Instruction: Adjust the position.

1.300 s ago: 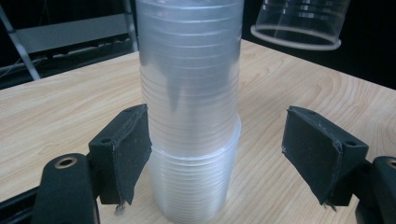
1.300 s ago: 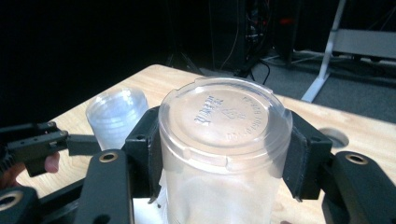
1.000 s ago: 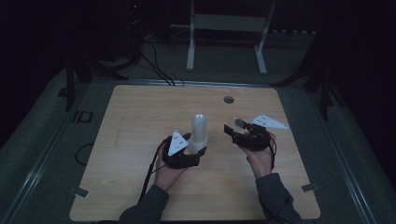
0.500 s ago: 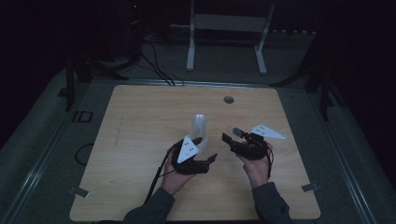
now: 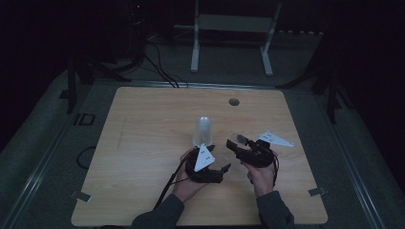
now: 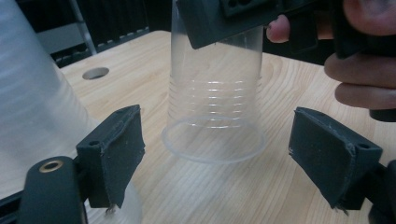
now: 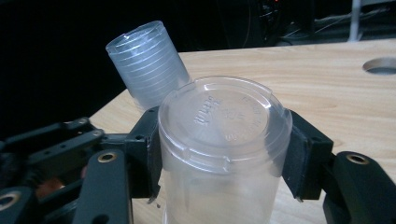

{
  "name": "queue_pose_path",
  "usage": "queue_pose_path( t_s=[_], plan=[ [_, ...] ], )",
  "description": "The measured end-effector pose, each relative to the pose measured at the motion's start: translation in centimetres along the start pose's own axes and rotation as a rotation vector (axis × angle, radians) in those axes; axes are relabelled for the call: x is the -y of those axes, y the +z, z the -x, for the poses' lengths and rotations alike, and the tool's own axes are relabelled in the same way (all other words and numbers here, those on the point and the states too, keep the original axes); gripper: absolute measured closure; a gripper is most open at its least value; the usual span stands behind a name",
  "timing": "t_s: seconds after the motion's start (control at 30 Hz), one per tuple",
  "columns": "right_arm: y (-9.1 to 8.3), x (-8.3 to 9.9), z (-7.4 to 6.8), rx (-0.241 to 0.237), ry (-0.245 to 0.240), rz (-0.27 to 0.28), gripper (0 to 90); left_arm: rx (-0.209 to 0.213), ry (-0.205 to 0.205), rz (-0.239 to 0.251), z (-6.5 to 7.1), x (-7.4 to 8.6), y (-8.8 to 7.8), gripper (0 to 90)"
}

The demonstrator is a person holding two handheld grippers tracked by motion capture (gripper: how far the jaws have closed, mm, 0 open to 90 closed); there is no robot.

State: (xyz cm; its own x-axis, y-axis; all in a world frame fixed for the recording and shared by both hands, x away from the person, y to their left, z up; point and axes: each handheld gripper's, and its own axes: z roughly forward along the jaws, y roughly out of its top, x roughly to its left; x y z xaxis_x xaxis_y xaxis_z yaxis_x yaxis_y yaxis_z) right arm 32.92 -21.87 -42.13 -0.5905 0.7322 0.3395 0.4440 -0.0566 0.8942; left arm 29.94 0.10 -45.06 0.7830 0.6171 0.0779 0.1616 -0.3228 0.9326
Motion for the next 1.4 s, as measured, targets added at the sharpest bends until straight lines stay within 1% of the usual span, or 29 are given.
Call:
queue_pose_path(
  t_s=[0.1, 0.27, 0.33, 0.43, 0.5, 0.6, 0.7, 0.83, 0.97, 1.03, 1.2, 1.4],
  plan=[
    [-0.1, 0.3, 0.1, -0.012, 0.026, 0.000, 40.0, 0.003, -0.001, -0.004, 0.1, 0.1, 0.2, 17.4],
    [-0.3, 0.5, 0.2, -0.039, 0.055, 0.009, 40.0, 0.007, -0.030, 0.015, 0.0, 0.4, 0.7, 17.4],
    [-0.4, 0.5, 0.2, -0.048, 0.067, 0.014, 40.0, 0.012, -0.040, 0.034, 0.1, 0.5, 0.9, 17.4],
    [-0.3, 0.5, 0.3, -0.062, 0.088, 0.018, 40.1, 0.007, -0.037, 0.065, 0.4, 0.5, 1.1, 17.4],
    [-0.3, 0.5, 0.5, -0.077, 0.110, 0.020, 40.2, 0.003, -0.036, 0.085, 0.5, 0.5, 1.3, 17.4],
    [-0.2, 0.6, 0.6, -0.089, 0.130, 0.023, 40.3, 0.006, -0.040, 0.120, 0.6, 0.6, 1.7, 17.4],
    [-0.3, 0.5, 0.8, -0.099, 0.144, 0.026, 40.4, 0.000, -0.040, 0.133, 0.7, 0.6, 1.9, 17.5],
    [-0.4, 0.5, 1.0, -0.121, 0.172, 0.032, 40.6, 0.000, -0.049, 0.139, 0.6, 0.8, 2.3, 17.4],
    [-0.4, 0.5, 1.1, -0.138, 0.190, 0.039, 40.9, 0.009, -0.064, 0.130, 0.4, 1.0, 2.6, 17.5],
    [-0.5, 0.5, 1.2, -0.146, 0.199, 0.042, 41.0, 0.005, -0.072, 0.128, 0.3, 1.1, 2.7, 17.5],
    [-0.5, 0.4, 1.2, -0.164, 0.215, 0.043, 41.1, 0.006, -0.080, 0.125, 0.1, 1.3, 2.8, 19.8],
    [-0.5, 0.4, 1.3, -0.168, 0.218, 0.042, 41.1, 0.003, -0.077, 0.126, 0.1, 1.3, 2.7, 22.9]
  ],
)
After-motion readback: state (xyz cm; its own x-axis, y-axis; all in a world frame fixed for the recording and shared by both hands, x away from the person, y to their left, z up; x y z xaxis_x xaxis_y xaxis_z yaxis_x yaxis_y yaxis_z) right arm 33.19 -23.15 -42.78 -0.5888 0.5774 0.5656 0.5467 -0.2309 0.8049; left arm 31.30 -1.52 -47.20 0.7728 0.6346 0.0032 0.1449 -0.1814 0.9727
